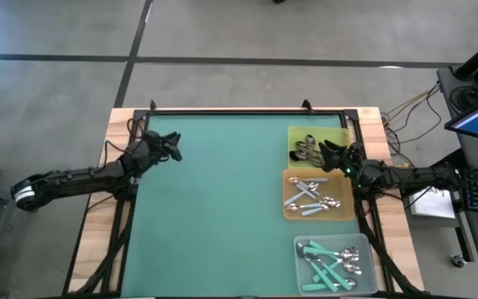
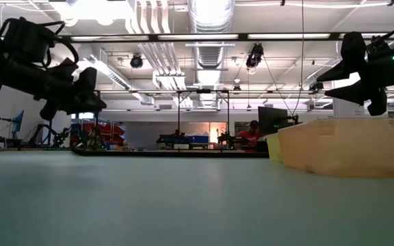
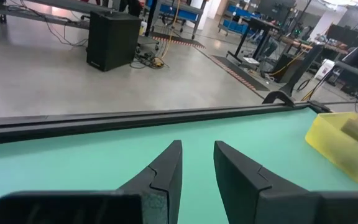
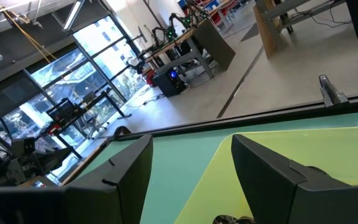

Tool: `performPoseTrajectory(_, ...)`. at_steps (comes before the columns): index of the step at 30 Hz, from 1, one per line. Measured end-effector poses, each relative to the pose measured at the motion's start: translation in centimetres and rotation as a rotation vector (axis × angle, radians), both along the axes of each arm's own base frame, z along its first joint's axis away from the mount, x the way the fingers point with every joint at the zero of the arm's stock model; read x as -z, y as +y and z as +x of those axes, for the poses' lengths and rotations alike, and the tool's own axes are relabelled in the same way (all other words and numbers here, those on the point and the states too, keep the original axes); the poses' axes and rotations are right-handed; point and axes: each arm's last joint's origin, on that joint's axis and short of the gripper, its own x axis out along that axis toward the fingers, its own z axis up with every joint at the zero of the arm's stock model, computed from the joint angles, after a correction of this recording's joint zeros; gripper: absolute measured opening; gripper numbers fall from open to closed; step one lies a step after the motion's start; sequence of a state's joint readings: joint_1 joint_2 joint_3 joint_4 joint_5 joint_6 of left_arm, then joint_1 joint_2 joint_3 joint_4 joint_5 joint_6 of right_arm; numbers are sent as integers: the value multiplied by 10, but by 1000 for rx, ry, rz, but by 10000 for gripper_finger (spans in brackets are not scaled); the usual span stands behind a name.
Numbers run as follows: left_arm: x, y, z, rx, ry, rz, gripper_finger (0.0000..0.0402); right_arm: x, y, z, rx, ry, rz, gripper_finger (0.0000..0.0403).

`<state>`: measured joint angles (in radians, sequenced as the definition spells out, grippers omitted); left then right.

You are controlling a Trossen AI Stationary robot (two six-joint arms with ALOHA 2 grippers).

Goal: Sort silverware by color (type)
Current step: Return to Home Position

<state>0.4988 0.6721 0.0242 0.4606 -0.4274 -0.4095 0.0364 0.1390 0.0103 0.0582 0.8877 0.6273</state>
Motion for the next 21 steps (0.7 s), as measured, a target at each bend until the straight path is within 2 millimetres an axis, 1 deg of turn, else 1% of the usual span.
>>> performPoseTrajectory(21, 13, 2, 4, 0, 97, -53, 75, 0, 0, 0, 0, 0, 0, 210)
